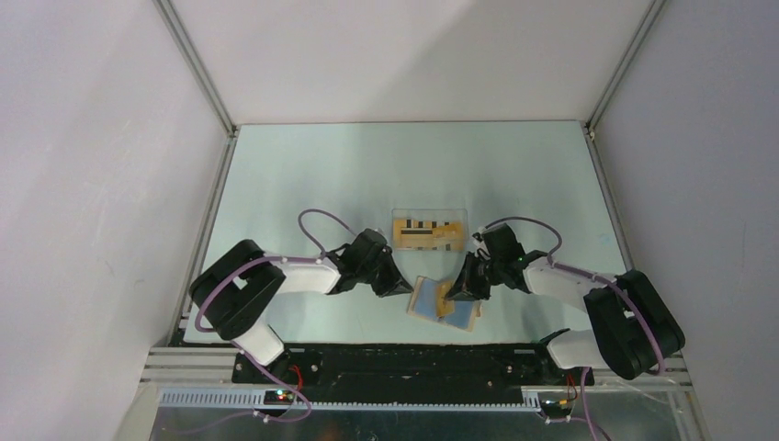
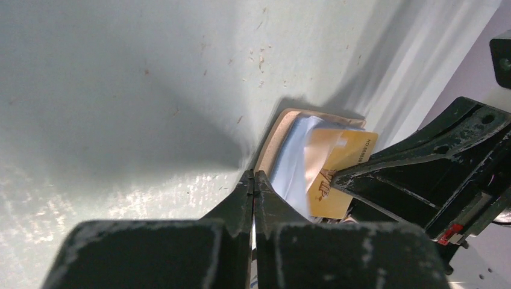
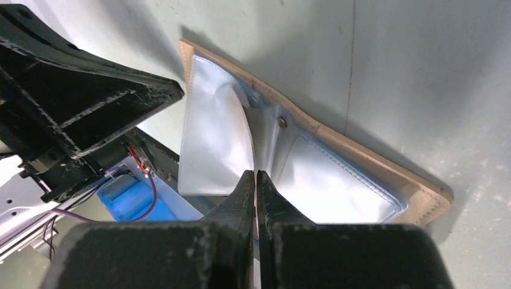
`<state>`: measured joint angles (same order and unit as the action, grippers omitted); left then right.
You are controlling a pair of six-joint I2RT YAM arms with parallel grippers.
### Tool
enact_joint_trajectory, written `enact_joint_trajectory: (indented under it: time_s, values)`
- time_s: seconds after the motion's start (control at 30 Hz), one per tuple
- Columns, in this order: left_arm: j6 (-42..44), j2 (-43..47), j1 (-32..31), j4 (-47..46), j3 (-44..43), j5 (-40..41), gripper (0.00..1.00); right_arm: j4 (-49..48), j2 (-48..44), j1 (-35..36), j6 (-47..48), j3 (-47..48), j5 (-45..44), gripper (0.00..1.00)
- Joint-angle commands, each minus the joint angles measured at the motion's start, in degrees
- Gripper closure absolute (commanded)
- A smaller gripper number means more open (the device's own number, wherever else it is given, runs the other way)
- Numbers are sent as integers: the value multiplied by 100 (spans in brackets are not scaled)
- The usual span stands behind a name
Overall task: Put the credit cards into the card holder
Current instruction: Move the card holder to the center of the board.
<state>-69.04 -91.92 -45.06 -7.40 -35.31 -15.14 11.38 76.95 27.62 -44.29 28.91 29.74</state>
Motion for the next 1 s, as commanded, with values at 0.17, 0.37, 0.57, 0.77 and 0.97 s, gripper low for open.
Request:
enact_joint_trajectory:
  time_s: [0.17, 0.37, 0.57, 0.77, 0.97]
  values:
    - [-456, 97, -338, -321, -21, 432, 100, -1048, 183, -329, 218, -75, 615, 100]
    - [-638, 420, -358, -332, 198, 899, 100, -1714, 371, -511, 172, -7, 1290, 100]
    - [-794, 445, -416, -354, 200, 1017, 100, -1752, 1011, -507, 559, 381, 1751, 100]
    - [-817, 495, -427, -353, 331, 1055, 100, -1414, 1137, -481, 620, 391, 1362, 100]
    - [-735, 633, -338, -351, 368, 1069, 100, -862, 921, -387, 730, 401, 732, 92]
